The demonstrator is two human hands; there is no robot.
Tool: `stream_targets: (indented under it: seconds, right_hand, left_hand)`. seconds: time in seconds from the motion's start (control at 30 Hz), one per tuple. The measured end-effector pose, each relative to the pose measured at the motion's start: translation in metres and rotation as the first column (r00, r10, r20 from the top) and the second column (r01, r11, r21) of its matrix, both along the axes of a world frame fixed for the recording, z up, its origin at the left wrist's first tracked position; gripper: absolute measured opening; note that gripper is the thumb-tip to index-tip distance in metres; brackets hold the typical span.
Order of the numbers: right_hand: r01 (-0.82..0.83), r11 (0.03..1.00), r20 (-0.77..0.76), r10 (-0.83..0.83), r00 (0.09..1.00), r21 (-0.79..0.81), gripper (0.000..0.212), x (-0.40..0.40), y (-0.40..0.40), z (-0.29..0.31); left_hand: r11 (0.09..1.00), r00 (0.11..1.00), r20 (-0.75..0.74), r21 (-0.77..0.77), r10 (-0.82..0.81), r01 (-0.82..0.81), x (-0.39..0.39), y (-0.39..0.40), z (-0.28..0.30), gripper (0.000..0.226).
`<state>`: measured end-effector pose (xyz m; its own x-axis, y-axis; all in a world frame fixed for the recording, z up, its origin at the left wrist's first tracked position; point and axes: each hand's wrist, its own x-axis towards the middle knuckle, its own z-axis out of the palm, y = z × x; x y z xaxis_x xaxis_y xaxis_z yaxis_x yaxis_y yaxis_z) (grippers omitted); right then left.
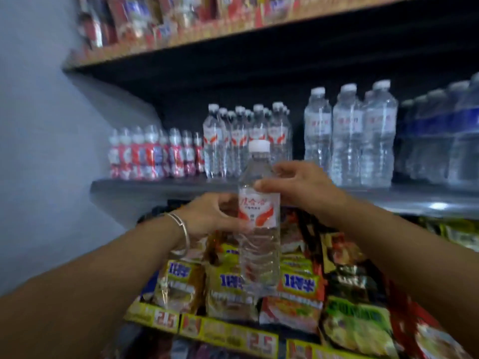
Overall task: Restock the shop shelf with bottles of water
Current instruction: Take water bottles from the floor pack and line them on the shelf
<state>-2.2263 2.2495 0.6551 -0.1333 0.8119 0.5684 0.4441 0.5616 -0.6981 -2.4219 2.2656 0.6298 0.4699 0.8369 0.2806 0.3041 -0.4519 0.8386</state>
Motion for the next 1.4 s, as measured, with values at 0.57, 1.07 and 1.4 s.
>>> stream_targets:
  seconds: [0.57,1.07,1.4]
  right_hand:
    - [0.127,0.990,-0.047,-0.124,0.991,0.063,0.030,-0.072,0.151,0.154]
    - [0.248,0.967,-0.014,-0.250,0.968,-0.060,0.039,-0.072,0.239,0.132]
    - [0.337,0.930,0.091,-0.326,0.941,-0.148,0.043,-0.070,0.246,0.110]
  left_hand:
    - [0.945,0.967,0.139,0.220,0.215,-0.242,-0.041,0.156,0.098,0.044]
    - [0.832,0.882,-0.095,0.393,0.461,-0.392,-0.026,0.247,0.068,0.034]
    - [0.839,0.887,-0.088,0.379,0.453,-0.391,-0.019,0.256,0.070,0.033]
